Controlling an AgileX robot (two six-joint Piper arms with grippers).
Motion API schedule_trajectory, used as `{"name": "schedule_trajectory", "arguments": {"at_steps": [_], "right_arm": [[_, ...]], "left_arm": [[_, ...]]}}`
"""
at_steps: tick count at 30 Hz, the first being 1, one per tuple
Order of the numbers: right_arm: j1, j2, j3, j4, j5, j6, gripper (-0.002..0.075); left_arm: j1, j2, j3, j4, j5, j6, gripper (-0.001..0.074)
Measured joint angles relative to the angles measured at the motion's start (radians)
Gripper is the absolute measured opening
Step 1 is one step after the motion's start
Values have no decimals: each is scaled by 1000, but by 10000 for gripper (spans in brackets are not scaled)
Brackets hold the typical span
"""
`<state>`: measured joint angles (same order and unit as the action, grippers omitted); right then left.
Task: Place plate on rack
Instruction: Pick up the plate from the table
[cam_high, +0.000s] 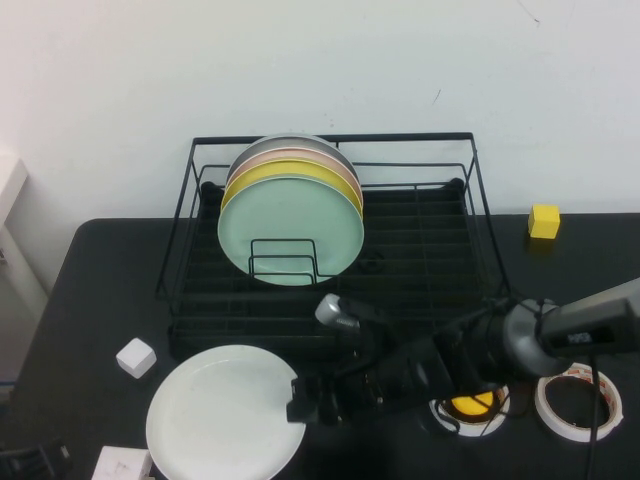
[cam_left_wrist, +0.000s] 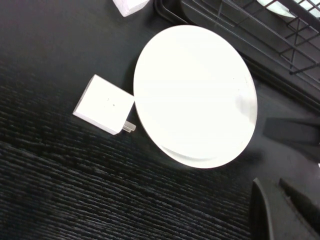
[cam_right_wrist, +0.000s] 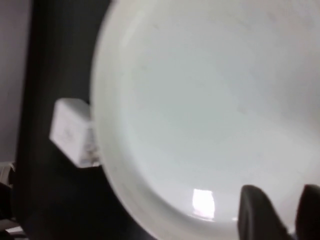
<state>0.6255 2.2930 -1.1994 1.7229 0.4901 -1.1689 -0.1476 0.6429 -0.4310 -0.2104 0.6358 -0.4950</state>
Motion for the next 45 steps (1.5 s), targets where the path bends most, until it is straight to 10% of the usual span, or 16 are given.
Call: {"name": "schedule_trajectory", "arguments": {"at_steps": [9,21,45], "right_arm": [[0,-125,0,0,128,-220,18],[0,-92,-7,-9,545,-390,0],[142,-182,-32,-797,-103,584,-2]], "left_arm": [[0,0,0,0,-2,13,-2],[0,0,0,-4,-17,18,-2],[0,0,0,-19,-24,24,-2]]}}
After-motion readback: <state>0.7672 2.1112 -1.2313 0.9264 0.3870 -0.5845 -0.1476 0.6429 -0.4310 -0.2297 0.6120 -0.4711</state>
